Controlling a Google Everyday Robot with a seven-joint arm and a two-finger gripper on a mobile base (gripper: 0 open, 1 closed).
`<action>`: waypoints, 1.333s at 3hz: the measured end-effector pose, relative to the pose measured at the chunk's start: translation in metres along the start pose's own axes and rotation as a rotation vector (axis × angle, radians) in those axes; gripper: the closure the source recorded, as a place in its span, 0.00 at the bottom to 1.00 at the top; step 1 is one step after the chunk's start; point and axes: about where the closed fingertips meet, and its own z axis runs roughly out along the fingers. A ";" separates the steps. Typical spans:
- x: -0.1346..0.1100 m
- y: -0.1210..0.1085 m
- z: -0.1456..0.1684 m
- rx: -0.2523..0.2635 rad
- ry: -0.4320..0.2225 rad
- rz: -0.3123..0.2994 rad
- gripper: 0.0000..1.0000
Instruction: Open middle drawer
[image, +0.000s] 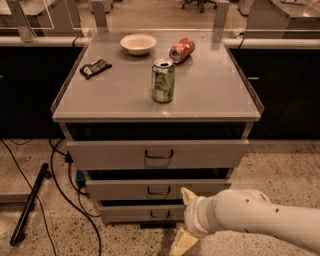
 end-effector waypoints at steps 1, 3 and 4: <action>-0.006 0.001 0.018 0.036 -0.018 -0.030 0.00; -0.027 -0.004 0.108 -0.056 -0.015 -0.068 0.00; -0.022 -0.004 0.110 -0.053 -0.010 -0.061 0.00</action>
Offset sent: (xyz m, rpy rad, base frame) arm 0.0381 0.0821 -0.0693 0.0256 -0.0863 0.0858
